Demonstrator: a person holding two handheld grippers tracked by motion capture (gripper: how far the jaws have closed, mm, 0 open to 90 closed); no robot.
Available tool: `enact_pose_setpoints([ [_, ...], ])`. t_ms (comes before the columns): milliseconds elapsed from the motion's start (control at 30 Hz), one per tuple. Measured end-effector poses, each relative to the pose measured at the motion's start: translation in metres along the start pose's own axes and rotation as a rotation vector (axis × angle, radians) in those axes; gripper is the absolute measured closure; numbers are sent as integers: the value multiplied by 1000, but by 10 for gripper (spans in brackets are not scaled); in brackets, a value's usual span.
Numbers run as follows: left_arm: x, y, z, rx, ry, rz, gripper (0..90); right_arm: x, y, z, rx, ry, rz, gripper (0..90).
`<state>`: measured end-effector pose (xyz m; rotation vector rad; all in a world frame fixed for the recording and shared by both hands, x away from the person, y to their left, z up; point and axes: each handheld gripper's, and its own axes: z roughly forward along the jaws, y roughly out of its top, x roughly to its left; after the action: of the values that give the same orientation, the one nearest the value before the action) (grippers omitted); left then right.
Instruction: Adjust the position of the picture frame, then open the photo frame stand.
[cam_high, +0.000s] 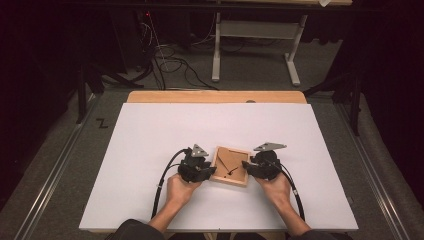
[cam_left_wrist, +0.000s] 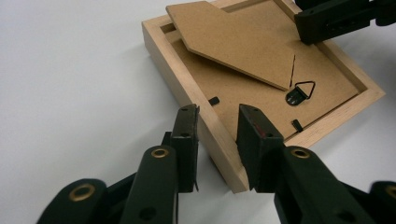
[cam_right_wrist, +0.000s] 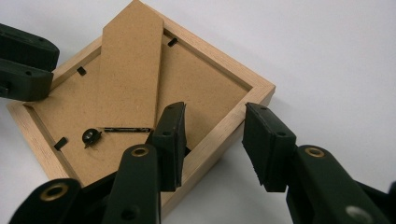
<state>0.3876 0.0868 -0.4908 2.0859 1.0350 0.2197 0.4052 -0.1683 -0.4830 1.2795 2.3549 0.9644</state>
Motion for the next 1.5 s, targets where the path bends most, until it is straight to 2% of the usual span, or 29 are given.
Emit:
enact_pose_setpoints([
  [133,1,0,-4,-15,17,-8,640,2,-1,-1,-9,-10,-13,551],
  [333,1,-1,-4,-13,1,-20,619,4,0,-7,-32,-11,-34,525],
  [733,-4,-3,-2,12,-16,-17,603,8,1,-14,-60,7,-35,486],
  [833,-4,-3,-1,14,-14,-16,603,9,1,-15,-66,13,-32,476],
  [1133,-5,-4,-2,7,-20,-16,645,19,5,-15,-68,30,-77,458],
  [1500,-7,-3,-2,9,-29,-17,671,24,10,-8,-49,46,-86,420],
])
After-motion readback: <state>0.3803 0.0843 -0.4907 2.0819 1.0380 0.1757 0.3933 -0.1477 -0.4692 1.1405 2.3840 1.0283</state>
